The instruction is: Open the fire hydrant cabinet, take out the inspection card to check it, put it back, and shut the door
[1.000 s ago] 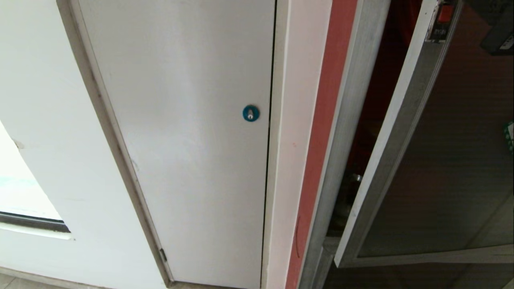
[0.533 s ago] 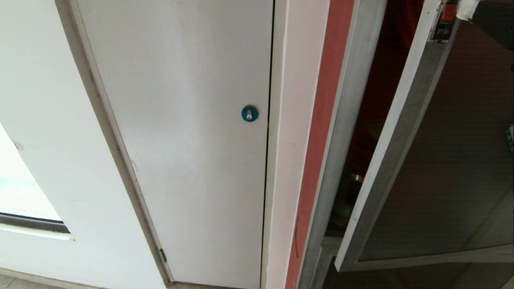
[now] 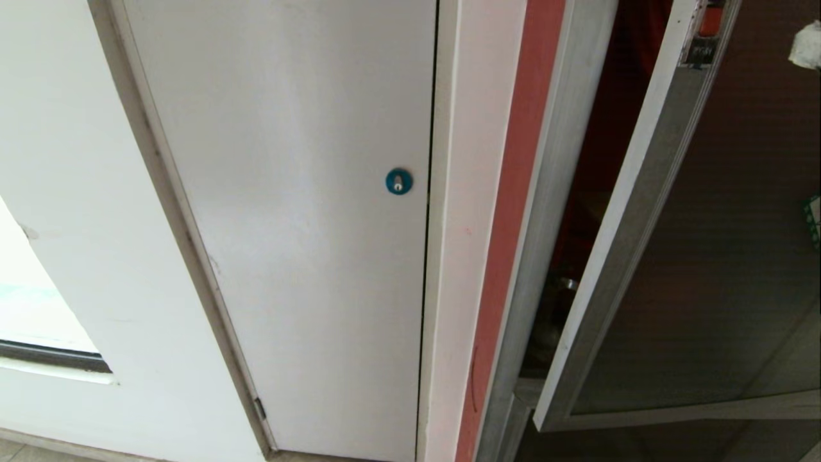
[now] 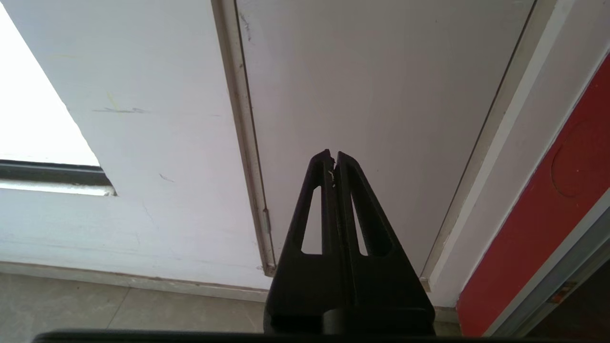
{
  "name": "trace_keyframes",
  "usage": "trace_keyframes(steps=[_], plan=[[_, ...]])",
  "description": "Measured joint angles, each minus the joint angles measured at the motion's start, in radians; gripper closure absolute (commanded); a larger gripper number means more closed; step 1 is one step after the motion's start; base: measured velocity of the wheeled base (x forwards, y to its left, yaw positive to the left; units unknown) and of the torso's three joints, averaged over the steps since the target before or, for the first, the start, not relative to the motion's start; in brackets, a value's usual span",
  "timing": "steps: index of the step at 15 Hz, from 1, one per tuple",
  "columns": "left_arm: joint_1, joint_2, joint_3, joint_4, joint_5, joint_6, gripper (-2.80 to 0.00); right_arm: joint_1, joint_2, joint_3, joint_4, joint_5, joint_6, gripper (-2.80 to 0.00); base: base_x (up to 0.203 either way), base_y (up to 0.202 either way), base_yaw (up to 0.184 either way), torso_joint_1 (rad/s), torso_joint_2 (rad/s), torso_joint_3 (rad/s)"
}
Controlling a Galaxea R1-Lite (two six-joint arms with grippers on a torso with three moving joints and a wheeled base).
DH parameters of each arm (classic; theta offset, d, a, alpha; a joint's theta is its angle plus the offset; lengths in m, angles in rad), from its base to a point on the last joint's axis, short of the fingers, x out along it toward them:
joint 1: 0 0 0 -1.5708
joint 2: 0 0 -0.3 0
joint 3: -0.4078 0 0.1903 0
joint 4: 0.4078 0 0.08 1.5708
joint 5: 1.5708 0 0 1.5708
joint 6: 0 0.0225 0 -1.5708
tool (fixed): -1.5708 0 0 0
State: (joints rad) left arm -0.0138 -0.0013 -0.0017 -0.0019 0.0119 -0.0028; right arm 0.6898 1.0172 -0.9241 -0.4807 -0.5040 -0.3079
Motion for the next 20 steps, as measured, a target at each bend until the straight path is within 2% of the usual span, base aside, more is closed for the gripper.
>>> trace_keyframes(steps=[5, 8, 10, 13, 18, 20], plan=[[0.000, 0.000, 0.000, 0.000, 0.000, 0.000, 0.00, -0.010, -0.083, 0.063, 0.014, -0.003, 0.000, 0.00, 0.000, 0.000, 0.000, 0.000, 0.00, 0.000], [0.000, 0.000, 0.000, 0.000, 0.000, 0.000, 0.00, -0.053, -0.119, 0.075, 0.017, -0.002, -0.005, 0.00, 0.000, 0.000, 0.000, 0.000, 0.00, 0.000], [0.000, 0.000, 0.000, 0.000, 0.000, 0.000, 0.00, -0.124, -0.132, 0.068, 0.053, 0.003, -0.008, 0.00, 0.000, 0.000, 0.000, 0.000, 0.00, 0.000], [0.000, 0.000, 0.000, 0.000, 0.000, 0.000, 0.00, -0.284, -0.171, 0.057, 0.096, 0.008, -0.008, 0.00, 0.000, 0.000, 0.000, 0.000, 0.00, 0.000], [0.000, 0.000, 0.000, 0.000, 0.000, 0.000, 0.00, -0.535, -0.349, 0.065, 0.118, -0.023, -0.010, 0.00, 0.000, 0.000, 0.000, 0.000, 0.00, 0.000], [0.000, 0.000, 0.000, 0.000, 0.000, 0.000, 0.00, -0.613, -0.440, 0.066, 0.196, -0.014, -0.011, 0.00, 0.000, 0.000, 0.000, 0.000, 0.00, 0.000]])
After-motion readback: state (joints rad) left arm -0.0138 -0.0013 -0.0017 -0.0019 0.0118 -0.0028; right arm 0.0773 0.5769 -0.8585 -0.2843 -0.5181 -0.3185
